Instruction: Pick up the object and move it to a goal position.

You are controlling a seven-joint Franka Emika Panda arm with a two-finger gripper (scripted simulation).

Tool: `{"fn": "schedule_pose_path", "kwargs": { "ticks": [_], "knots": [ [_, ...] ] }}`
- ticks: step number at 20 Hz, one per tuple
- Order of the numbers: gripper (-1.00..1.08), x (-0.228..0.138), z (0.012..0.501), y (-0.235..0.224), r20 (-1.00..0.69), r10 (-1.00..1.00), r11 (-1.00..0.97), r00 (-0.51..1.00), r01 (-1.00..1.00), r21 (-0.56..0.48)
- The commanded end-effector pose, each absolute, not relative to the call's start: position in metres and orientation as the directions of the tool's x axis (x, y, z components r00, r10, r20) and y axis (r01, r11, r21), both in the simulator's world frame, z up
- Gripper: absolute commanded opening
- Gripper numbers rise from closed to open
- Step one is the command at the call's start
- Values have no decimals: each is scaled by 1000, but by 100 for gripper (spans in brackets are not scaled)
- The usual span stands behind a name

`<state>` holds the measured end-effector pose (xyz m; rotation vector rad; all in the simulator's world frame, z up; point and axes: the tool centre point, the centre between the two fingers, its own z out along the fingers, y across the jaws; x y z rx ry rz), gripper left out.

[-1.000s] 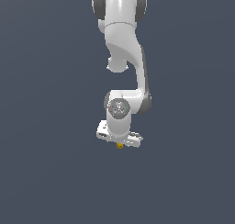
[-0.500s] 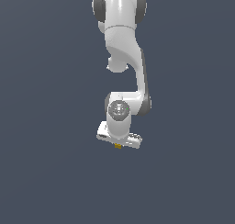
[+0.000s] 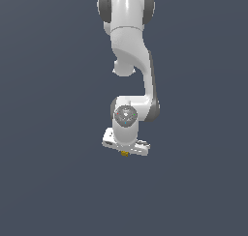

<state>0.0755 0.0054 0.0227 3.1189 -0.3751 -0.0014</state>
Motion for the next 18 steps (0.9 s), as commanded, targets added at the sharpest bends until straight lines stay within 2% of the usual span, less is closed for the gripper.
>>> {"fn": "schedule_pose_path", "kwargs": {
  "ticks": [1, 10, 18],
  "knots": [
    [-100, 74, 25, 7, 0, -237, -972, 972, -237, 0],
    [-100, 54, 46, 27, -1, -237, -972, 972, -237, 0],
    [-100, 16, 87, 66, -1, -237, -972, 972, -237, 0]
  ]
}}
